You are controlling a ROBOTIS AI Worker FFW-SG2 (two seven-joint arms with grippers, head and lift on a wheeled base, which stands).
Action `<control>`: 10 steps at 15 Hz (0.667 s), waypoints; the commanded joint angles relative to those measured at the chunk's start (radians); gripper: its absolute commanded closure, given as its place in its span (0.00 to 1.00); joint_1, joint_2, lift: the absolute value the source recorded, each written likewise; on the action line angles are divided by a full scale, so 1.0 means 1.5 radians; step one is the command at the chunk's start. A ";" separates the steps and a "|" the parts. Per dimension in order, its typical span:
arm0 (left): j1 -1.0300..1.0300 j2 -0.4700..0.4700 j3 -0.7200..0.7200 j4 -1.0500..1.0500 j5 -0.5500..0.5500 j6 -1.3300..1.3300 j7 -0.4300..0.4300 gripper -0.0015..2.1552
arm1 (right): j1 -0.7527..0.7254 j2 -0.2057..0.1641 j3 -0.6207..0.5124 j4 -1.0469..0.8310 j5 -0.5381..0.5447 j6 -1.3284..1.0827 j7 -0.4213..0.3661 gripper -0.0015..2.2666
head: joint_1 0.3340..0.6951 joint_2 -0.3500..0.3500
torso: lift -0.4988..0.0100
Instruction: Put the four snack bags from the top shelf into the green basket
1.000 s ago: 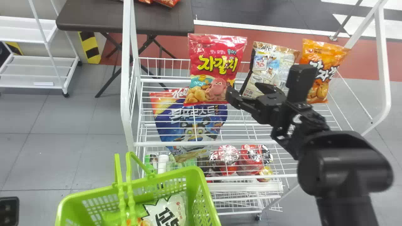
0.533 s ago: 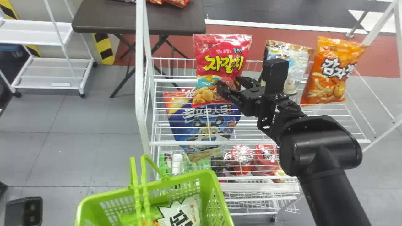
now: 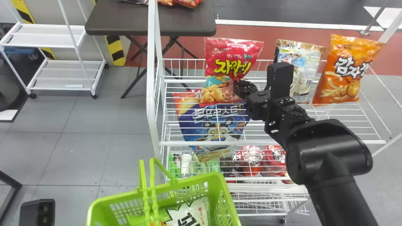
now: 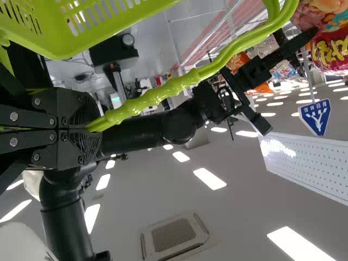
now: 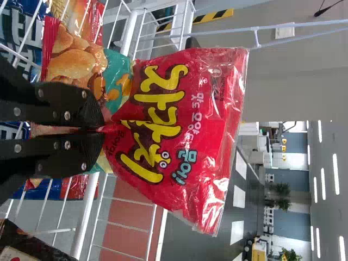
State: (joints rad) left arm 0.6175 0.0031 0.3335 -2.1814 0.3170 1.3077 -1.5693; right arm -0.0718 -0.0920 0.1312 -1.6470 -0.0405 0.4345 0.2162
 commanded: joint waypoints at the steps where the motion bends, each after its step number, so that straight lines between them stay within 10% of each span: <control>1: 0.002 0.000 0.005 0.000 0.003 -0.001 -0.008 1.00 | 0.048 0.000 -0.016 -0.081 -0.013 -0.002 0.000 0.99 | 1.00 0.43 | 0.97; 10: -0.020 0.001 0.004 0.018 0.004 -0.003 -0.008 1.00 | 0.374 -0.041 -0.026 -0.479 -0.128 0.186 0.026 0.99 | 1.00 0.47 | 0.97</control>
State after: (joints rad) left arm 0.5941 0.0046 0.3401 -2.1592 0.3242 1.3031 -1.5693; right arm 0.4436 -0.1302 0.0813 -2.3303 -0.1900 0.6626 0.2546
